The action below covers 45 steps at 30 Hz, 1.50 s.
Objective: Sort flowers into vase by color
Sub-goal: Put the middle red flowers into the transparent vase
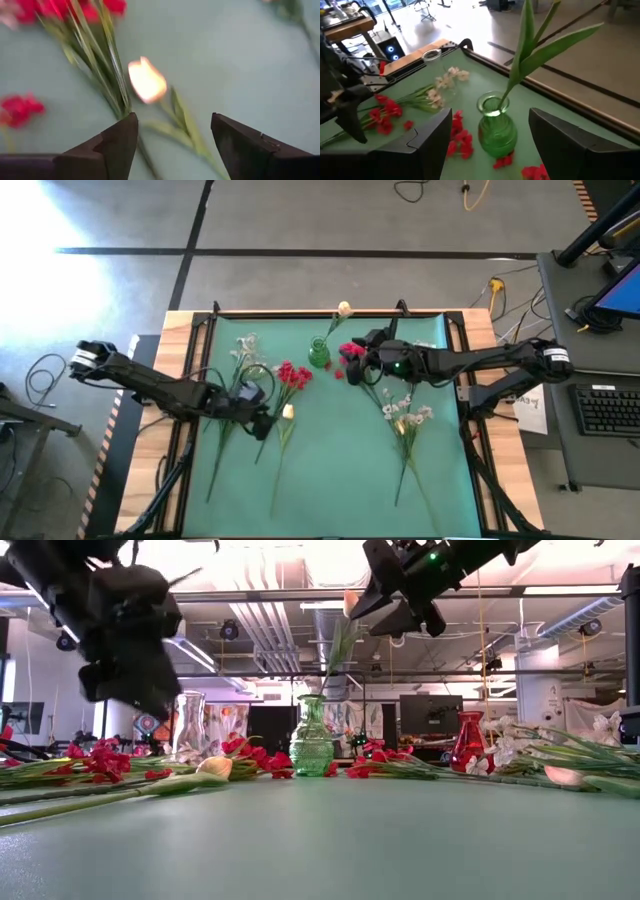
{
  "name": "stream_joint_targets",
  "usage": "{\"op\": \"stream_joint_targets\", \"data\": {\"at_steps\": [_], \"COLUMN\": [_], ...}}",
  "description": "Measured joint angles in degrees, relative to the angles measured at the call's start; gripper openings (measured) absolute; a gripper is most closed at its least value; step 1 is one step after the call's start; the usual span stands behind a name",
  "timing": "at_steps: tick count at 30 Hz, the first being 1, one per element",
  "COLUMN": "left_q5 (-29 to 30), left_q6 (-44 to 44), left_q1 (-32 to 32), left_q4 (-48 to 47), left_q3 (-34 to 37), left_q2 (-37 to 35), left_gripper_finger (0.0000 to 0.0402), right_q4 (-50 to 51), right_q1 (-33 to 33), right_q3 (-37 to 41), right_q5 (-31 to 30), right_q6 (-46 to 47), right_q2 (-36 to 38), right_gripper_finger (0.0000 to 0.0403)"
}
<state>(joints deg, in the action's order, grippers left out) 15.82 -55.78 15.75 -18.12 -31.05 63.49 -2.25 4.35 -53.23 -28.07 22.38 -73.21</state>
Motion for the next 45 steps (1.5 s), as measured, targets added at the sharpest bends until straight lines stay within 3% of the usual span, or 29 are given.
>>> {"op": "stream_joint_targets", "data": {"at_steps": [12, 17, 32, 45], "left_q5": [0.3, 3.3, 4.8, 8.6], "left_q6": [-6.2, -6.3, -2.1, -0.7], "left_q1": [-0.1, -0.7, -3.7, -3.8], "left_q4": [0.6, 2.6, 3.1, -11.5], "left_q3": [0.0, 0.0, -4.0, -14.8], "left_q2": [8.5, 12.2, 21.8, 31.5], "left_gripper_finger": [0.0232, 0.023, 0.0228, 0.02], "right_q4": [1.8, 2.0, 2.1, 2.4], "right_q1": [-3.7, -4.1, -4.1, -4.2], "right_q3": [0.0, 0.0, 0.0, 0.0], "right_q5": [0.0, 0.0, 0.0, 0.0], "right_q6": [0.6, 0.3, -0.1, 0.0], "right_q2": [0.0, 0.0, 0.0, 0.0], "right_gripper_finger": [0.0254, 0.0255, 0.0252, 0.0251]}}
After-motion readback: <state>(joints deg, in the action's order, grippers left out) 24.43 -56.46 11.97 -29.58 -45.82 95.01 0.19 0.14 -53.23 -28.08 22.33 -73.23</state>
